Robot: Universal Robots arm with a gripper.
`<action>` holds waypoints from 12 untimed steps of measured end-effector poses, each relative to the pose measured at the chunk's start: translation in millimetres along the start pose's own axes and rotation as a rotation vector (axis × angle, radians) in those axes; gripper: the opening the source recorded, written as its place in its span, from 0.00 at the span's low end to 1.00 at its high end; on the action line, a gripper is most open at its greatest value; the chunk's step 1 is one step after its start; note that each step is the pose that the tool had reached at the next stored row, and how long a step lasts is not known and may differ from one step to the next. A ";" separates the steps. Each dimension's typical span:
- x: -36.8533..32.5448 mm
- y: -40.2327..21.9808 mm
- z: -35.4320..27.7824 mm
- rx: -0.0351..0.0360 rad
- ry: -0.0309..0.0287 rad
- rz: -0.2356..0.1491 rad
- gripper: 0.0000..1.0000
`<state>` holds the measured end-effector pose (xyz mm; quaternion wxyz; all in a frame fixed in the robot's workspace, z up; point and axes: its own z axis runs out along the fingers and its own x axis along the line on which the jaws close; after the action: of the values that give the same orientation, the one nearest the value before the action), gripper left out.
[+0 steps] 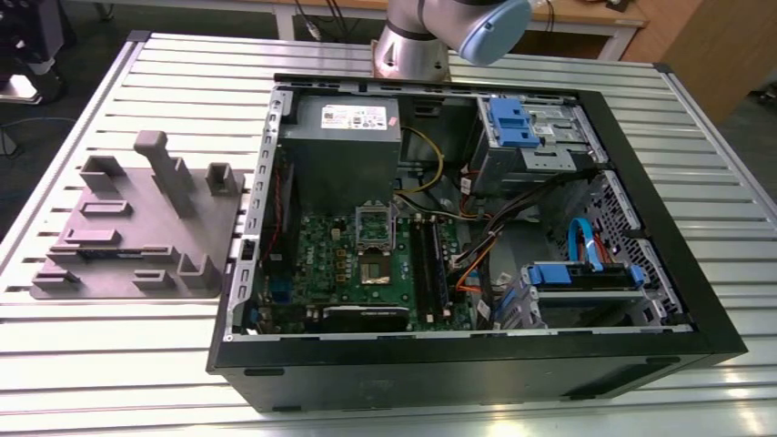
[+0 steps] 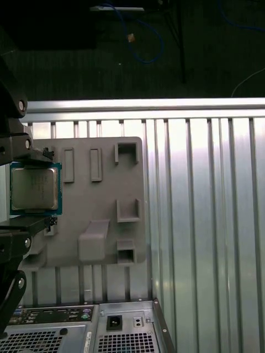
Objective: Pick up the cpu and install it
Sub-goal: 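Pick up the cpu and move it towards the insertion slot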
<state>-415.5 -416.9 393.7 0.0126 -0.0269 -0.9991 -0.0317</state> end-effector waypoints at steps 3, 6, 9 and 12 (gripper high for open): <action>-0.8 0.1 0.0 0.0000 0.0000 0.000 0.47; -1.6 0.1 -0.1 0.0000 0.0000 0.000 0.47; -2.5 0.1 -0.1 0.0000 0.0000 0.000 0.47; -3.4 0.2 -0.1 0.0001 0.0000 0.000 0.47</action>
<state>-412.1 -416.9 393.7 0.0126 -0.0269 -0.9991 -0.0316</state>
